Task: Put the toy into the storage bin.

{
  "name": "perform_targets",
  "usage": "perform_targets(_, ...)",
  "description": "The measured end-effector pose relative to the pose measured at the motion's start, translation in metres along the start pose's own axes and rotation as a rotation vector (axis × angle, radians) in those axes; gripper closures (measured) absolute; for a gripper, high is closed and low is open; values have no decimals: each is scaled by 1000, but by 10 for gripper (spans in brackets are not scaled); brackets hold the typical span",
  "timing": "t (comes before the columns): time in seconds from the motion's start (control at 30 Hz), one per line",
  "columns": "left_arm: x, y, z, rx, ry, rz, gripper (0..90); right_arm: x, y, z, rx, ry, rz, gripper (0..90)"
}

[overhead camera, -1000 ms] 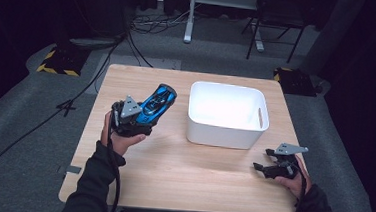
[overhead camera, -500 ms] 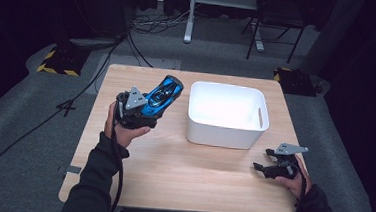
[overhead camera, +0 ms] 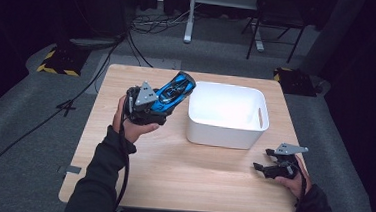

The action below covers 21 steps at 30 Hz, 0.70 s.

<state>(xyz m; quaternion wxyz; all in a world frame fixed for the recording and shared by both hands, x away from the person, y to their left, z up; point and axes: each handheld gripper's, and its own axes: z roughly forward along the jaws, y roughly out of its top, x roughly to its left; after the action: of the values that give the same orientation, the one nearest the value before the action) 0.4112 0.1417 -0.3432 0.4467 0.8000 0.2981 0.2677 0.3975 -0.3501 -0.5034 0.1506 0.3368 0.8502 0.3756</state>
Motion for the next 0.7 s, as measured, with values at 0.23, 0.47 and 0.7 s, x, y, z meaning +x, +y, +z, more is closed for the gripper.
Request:
perform_targets(0.23,-6,11,8,-3,-41,26,244,0,0,0,0,0,0,156)
perform_targets(0.47,-11,20,20,1,-84,50,244,0,0,0,-1,0,0,156)
perform_targets(0.7,-15,28,32,15,-128,86,244,0,0,0,-1,0,0,156)
